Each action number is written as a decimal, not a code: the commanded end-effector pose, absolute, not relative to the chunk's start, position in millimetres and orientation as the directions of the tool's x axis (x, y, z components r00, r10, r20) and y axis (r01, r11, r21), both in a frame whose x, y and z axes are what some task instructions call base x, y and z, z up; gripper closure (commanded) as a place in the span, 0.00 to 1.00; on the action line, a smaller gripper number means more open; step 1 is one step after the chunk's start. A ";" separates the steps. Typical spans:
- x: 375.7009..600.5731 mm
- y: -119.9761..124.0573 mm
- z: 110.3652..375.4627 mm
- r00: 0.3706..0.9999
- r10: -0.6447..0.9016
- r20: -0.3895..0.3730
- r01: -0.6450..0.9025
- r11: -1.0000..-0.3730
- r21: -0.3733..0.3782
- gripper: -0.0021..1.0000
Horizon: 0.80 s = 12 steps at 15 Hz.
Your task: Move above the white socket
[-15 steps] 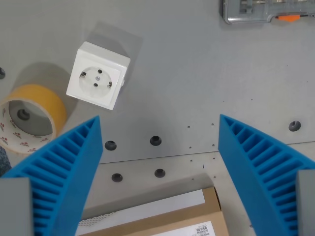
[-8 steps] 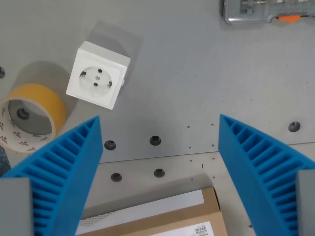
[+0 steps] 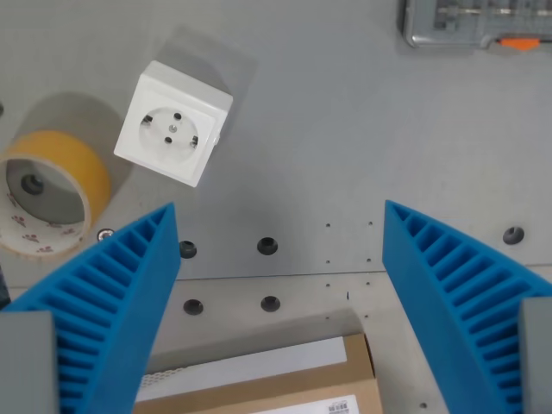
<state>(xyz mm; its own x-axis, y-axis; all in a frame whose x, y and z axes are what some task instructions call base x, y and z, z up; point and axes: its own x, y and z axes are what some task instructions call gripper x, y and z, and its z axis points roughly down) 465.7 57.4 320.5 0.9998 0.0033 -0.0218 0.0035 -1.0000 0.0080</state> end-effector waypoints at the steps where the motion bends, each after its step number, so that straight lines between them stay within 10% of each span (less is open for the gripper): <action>1: 461.4 61.7 309.4 0.973 0.227 0.046 0.226 -0.974 0.013 0.00; 12: 454.2 81.8 264.8 0.827 0.558 0.064 0.556 -0.830 0.051 0.00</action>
